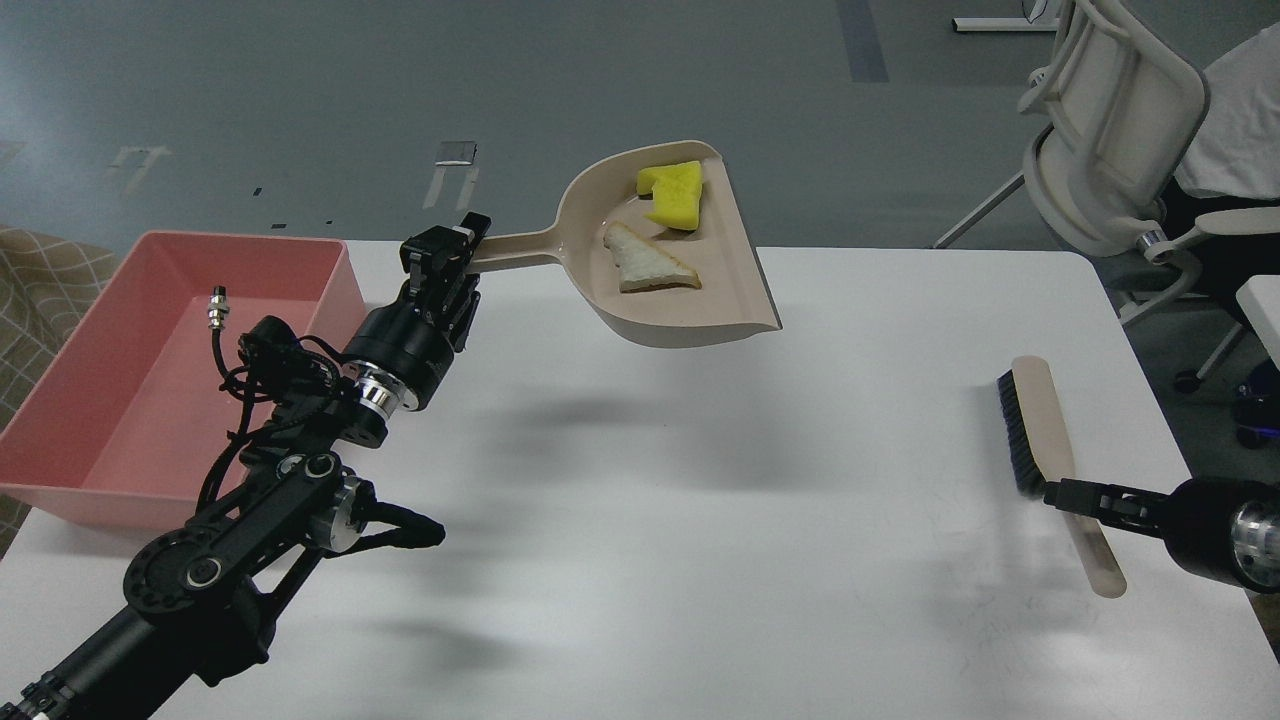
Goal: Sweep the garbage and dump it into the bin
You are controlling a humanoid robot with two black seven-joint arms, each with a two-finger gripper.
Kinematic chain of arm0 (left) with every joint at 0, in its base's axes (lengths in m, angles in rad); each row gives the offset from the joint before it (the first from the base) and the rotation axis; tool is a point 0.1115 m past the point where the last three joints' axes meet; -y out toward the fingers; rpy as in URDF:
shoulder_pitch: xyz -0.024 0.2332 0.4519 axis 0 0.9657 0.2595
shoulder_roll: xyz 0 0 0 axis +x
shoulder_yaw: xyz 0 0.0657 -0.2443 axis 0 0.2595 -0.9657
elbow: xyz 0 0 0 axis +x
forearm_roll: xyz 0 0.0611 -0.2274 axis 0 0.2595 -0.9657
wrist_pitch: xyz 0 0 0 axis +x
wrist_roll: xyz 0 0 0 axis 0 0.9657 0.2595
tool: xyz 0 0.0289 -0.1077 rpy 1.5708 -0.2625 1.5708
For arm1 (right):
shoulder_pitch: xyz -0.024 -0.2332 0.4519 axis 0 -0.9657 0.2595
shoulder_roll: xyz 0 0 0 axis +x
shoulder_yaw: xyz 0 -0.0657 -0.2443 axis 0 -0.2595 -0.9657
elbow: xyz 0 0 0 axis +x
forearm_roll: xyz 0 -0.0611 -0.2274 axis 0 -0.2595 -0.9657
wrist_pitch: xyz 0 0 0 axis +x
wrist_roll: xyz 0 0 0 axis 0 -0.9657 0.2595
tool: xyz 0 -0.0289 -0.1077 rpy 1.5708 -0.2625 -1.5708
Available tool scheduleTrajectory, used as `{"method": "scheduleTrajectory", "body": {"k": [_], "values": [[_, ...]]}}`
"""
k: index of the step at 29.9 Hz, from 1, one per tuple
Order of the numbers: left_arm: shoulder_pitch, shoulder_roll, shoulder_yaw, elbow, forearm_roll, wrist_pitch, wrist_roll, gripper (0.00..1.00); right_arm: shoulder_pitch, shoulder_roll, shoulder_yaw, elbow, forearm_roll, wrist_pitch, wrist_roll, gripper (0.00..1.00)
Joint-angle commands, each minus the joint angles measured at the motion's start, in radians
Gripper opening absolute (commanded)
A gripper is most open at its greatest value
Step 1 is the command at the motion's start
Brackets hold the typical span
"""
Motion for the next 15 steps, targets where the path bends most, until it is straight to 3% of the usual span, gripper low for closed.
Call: {"method": "scheduleTrajectory", "body": {"k": [1, 5, 8, 15], "values": [[0.000, 0.000, -0.003, 0.000, 0.000, 0.000, 0.001, 0.10, 0.000, -0.009, 0.003, 0.015, 0.000, 0.000, -0.002, 0.98], [0.000, 0.001, -0.029, 0.000, 0.000, -0.002, 0.007, 0.10, 0.006, -0.018, 0.046, 0.030, 0.005, 0.000, -0.002, 1.00], [-0.002, 0.006, -0.077, 0.000, -0.019, -0.008, 0.012, 0.10, 0.006, 0.008, 0.192, 0.026, 0.006, 0.000, -0.002, 1.00], [-0.002, 0.051, -0.092, 0.002, -0.086, -0.009, 0.010, 0.10, 0.017, 0.201, 0.507, 0.016, 0.009, 0.000, 0.000, 1.00]]}}
